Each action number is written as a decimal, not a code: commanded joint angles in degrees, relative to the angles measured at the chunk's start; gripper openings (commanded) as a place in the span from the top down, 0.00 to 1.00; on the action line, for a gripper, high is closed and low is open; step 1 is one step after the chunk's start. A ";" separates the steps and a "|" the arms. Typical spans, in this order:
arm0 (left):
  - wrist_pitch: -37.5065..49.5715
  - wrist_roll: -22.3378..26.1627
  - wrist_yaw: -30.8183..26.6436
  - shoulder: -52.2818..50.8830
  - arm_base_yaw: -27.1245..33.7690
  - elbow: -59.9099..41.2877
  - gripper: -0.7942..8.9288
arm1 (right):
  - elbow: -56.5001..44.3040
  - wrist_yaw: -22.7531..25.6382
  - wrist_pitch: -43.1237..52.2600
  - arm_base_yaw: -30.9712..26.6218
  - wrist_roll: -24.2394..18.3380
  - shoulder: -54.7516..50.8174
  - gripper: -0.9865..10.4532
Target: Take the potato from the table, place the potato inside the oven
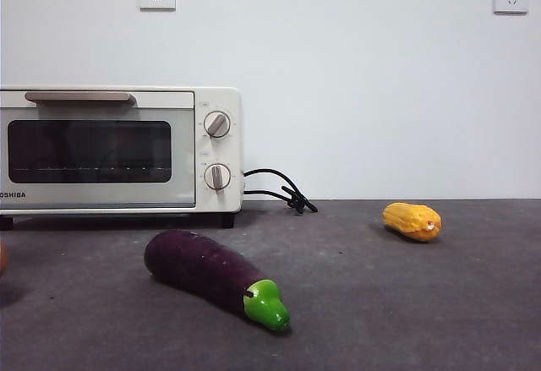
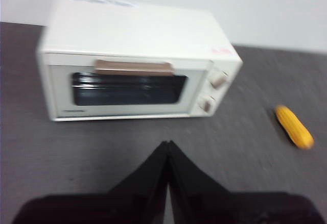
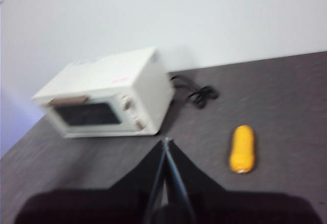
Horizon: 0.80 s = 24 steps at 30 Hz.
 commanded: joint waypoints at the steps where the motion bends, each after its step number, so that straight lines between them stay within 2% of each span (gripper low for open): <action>1: -0.44 6.36 5.07 4.22 0.20 1.09 0.92 | 1.03 -1.03 -0.98 0.09 -2.34 2.47 0.92; 5: 0.20 7.15 9.16 10.54 0.20 1.33 0.92 | 2.40 -3.08 -3.87 0.09 -4.66 6.23 0.92; 9: 2.71 8.83 14.62 16.96 0.85 1.33 0.92 | 2.89 -10.99 -5.18 0.09 -5.99 9.81 0.92; 12: 5.05 8.90 19.06 21.05 2.43 1.33 0.92 | 3.32 -14.27 -5.16 0.11 -5.97 12.20 0.92; 16: 8.26 7.91 22.80 25.59 4.66 1.36 0.92 | 4.15 -14.73 -5.16 1.18 -5.90 15.26 0.92; 24: 12.24 2.89 23.85 32.54 9.99 1.55 0.92 | 5.64 -14.40 -4.66 7.72 -6.64 20.87 0.92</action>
